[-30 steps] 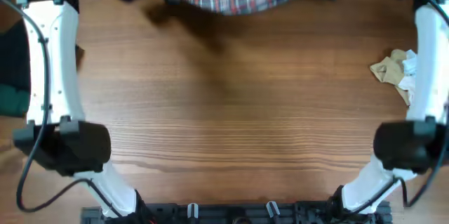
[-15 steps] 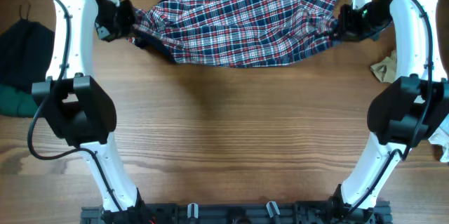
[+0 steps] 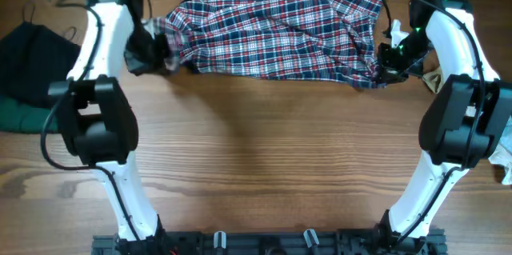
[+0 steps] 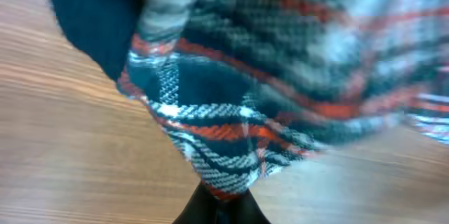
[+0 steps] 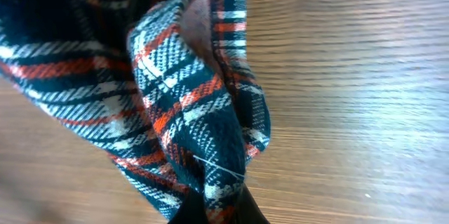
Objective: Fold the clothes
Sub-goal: 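Lay the shirt flat on the table and release both grippers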
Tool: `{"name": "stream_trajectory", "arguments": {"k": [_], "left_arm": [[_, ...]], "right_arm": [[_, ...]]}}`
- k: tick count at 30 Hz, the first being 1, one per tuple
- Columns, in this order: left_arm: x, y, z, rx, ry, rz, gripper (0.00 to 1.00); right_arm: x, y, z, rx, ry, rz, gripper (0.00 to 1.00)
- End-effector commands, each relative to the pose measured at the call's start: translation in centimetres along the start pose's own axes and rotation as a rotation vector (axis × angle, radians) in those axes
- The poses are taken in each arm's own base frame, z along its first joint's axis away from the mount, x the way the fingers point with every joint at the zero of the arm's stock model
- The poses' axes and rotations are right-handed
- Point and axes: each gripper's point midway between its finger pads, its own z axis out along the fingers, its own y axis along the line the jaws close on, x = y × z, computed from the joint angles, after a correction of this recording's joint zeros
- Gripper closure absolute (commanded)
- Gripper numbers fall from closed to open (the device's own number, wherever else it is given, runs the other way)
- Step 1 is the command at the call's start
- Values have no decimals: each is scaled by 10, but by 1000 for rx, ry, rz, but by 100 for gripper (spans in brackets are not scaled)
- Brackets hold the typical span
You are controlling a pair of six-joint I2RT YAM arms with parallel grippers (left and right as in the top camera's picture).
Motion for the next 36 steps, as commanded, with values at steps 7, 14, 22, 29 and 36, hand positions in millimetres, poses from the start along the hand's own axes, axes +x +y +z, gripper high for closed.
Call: {"name": "stream_trajectory", "arguments": {"k": [7,14,22,29,36], "left_arm": [[18,30,18,-129,25,-89,96],[31,13,-46,-73,-207,-92,96],[43,54,14,-80,-259,-232,96],[43,80,20,-83,-256,-302,96],[39,99,20,-105,-265,-344,96]], "right_arm": [[14,-29,-6,179,36,103,96],[26,-26,-18,175,11,108,96],[53,-33,1,197,-56,175,96],[71,-66,3,378,-45,315,96],[72,-76,14,403,-62,348,96]]}}
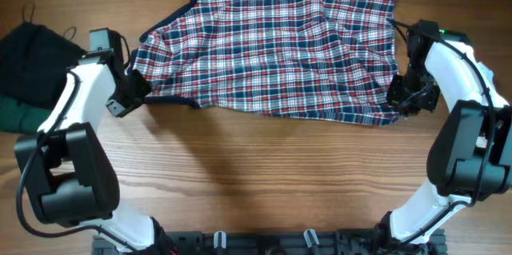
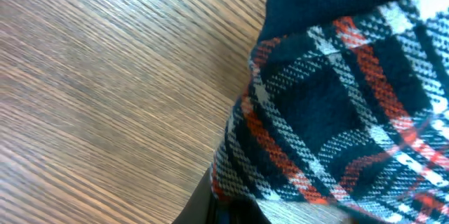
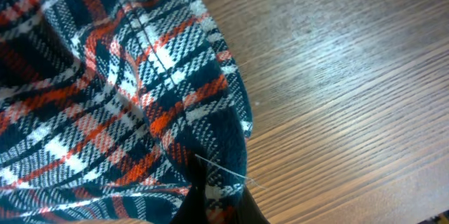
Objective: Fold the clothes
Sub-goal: 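Lay the shirt flat on the table and release both grippers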
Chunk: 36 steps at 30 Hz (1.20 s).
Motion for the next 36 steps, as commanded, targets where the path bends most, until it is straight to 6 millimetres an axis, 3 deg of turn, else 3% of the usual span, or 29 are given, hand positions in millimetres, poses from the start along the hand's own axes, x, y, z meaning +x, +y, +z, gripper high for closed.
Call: {"name": "stream_trajectory", "arguments": {"k": [1,4,12,13,14,15,16,17,18,21,23,24,27,28,30,32,33,35,36], "left_arm": [[-1,10,7,-33,-9,-27,96],[2,11,16,-29,-18,-27,96],[10,15,40,-18,-41,-32,96],[9,15,40,-21,-45,-31,89],[4,18,40,-39,-69,-32,32],[-1,19,38,-49,-86,-30,3],[-6,19,35,-47,-97,-34,0],[-17,16,27,-36,-122,-43,0],[-29,14,16,-23,-151,-52,0],[-57,5,-17,11,-223,-65,0],[-80,-6,-57,44,-298,-36,0],[-90,-10,-76,62,-336,-29,0],[-111,-41,-141,182,-464,37,0],[-112,-50,-149,220,-476,50,0],[-111,-76,-159,320,-497,125,7],[-115,-97,-151,354,-510,170,14],[-117,-107,-141,359,-505,184,17],[-117,-120,-121,362,-482,206,33],[-115,-132,-109,377,-464,258,43]], "right_arm": [[2,-11,9,45,-27,34,96],[2,-15,21,64,-40,46,96],[-3,-33,27,56,-37,110,96],[-3,-34,27,55,-35,114,82],[-3,-35,27,55,-35,116,58],[-5,-35,26,53,-42,111,37],[-8,-35,23,51,-50,94,23],[-14,-34,17,44,-67,97,7],[-19,-35,10,41,-79,99,1],[-32,-36,-8,33,-116,79,0],[-49,-28,-27,-24,-171,11,0],[-57,-18,-38,-87,-199,-42,0],[-83,29,-99,-386,-336,-198,0],[-87,36,-113,-438,-367,-206,1],[-100,54,-145,-561,-455,-236,11],[-111,70,-158,-593,-536,-282,24],[-114,73,-156,-562,-550,-296,25],[-119,77,-150,-508,-563,-305,32],[-122,82,-148,-491,-580,-313,45]]}}
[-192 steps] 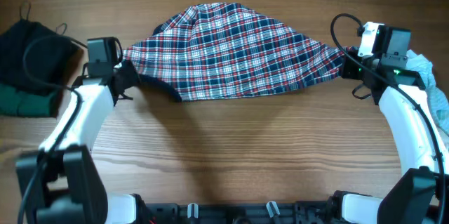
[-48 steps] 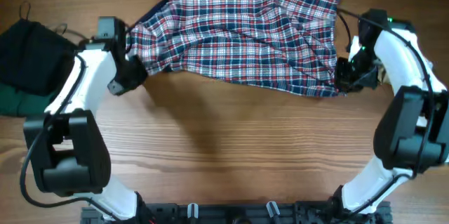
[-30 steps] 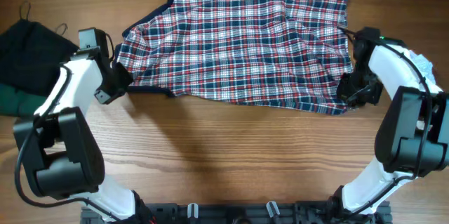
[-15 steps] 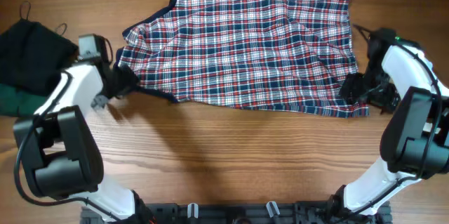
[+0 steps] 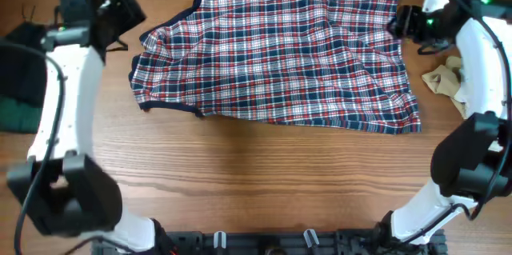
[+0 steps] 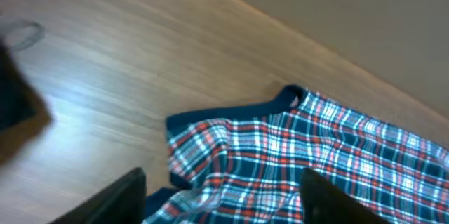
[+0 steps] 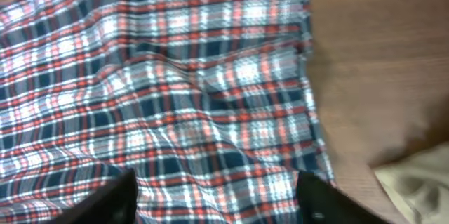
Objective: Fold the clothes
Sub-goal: 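Lay the shirt flat on the table and release both grippers, then grasp the shirt's far corners with both grippers and pull outward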
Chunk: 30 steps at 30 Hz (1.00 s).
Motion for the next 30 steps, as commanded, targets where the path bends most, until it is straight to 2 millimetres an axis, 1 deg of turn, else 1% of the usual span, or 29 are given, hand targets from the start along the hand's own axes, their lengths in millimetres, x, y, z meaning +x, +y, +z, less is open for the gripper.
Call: {"name": "stream_trajectory", "arguments": {"k": [1,2,3,4,5,7,9,11,13,17,21,23,25,27,30], "left_arm": [[41,-27,57,99,123,162,67],[54,-32,70,107,148,241,88],[64,-35,79,112,169,294,94],[74,-37,87,114,193,330,93],[81,-37,91,114,210,351,91],[91,-36,100,106,237,380,90],[96,-32,107,98,249,393,90],[101,-28,117,94,256,418,90],[107,-25,125,91,268,421,89],[122,-17,151,81,288,423,88],[120,-8,162,34,261,432,88],[120,-5,167,20,253,436,88],[117,1,170,4,244,432,88],[107,10,173,-16,215,419,88],[97,28,174,-39,201,390,88]], "right_arm": [[-8,18,13,9,-32,-79,73],[-9,24,21,2,-37,-88,80],[-9,26,23,-1,-35,-88,82],[-8,29,31,-5,-26,-86,83],[-6,30,37,-8,-19,-74,83],[-2,31,51,-10,5,-56,83],[9,30,72,-12,53,-56,83],[15,28,87,-11,82,-54,84],[19,27,92,-11,96,-51,84],[26,20,102,15,125,-44,84],[34,12,115,42,156,-38,84],[35,11,121,44,159,-39,84],[35,4,125,75,158,-41,84],[39,-7,134,127,168,-42,84],[47,-14,145,150,195,-40,84]]}}
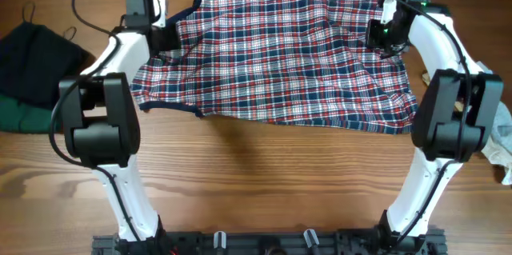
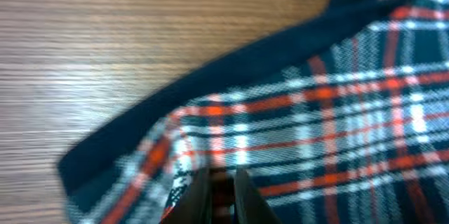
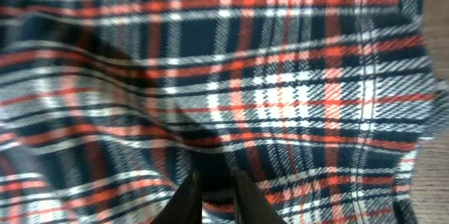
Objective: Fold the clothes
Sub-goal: 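Grasp the shirt's far corners with both grippers and pull outward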
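The red, white and navy plaid garment (image 1: 280,55) lies spread out flat across the far half of the wooden table (image 1: 264,183). My left gripper (image 1: 164,37) is at its far left corner. In the left wrist view it (image 2: 223,194) is shut on the plaid cloth (image 2: 337,112) beside the navy hem. My right gripper (image 1: 382,33) is near the far right corner. In the right wrist view it (image 3: 216,192) pinches a dark fold of the plaid cloth (image 3: 266,97).
A black garment (image 1: 36,59) lies at the left edge on top of a dark green one (image 1: 16,115). A pale cloth (image 1: 499,145) lies at the right edge behind the right arm.
Both grippers were open and raised off the garment. Now they are down on its far corners, left and right, and each is shut on the cloth.
Both grippers first held the garment bunched at the far side. Then they held its near corners with the cloth spread wider. After that it lay flat with both grippers open above it. Now they grip the far corners.
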Tool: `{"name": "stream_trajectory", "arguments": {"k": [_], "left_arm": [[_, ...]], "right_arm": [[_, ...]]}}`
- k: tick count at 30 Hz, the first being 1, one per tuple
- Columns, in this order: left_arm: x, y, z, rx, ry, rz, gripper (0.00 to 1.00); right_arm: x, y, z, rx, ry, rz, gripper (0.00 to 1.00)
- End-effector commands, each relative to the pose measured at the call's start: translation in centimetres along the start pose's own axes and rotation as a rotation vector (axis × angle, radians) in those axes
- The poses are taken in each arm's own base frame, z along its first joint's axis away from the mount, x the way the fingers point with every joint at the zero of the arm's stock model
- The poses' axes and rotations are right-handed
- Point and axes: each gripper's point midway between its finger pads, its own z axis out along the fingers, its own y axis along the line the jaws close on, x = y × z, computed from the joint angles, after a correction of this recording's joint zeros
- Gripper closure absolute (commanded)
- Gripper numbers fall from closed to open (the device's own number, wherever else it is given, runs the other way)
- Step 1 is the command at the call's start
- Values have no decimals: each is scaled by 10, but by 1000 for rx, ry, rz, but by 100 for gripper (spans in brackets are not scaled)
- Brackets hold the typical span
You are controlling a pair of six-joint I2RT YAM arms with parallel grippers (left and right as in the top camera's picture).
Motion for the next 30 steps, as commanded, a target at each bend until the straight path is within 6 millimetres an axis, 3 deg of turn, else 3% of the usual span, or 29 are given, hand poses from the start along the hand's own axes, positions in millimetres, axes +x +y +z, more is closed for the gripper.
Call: {"name": "stream_trajectory", "arguments": {"k": [1,6,10,11,16,18,20,22,24,26,28,30], "left_arm": [[5,36,6,-58,11,-26,88],[5,58,4,-80,8,-60,88],[2,61,5,-84,-9,-63,88],[0,62,5,-85,-16,-64,87],[0,80,2,-137,-20,-81,77],[-1,83,-2,-141,-18,-86,63],[-14,82,-15,-141,-49,-85,59],[-48,78,-43,-137,-132,-110,55],[-85,61,-82,-82,-233,-119,48],[-105,39,-111,-7,-293,-94,44],[-108,16,-131,55,-302,-68,36],[-92,-2,-132,77,-234,-54,20]], "right_arm": [[16,-13,24,74,59,8,84],[28,-33,44,174,101,33,83],[17,-50,48,270,51,57,68],[10,-51,48,278,21,56,60],[-20,-68,40,379,-95,22,48],[-24,-67,33,381,-96,0,41],[-35,-63,15,375,-131,10,38],[-50,-58,-15,368,-199,18,35],[-66,-47,-59,331,-283,21,21],[-72,-34,-88,273,-328,15,13],[-68,-3,-117,118,-341,-20,10],[-52,10,-133,53,-298,-25,6]]}}
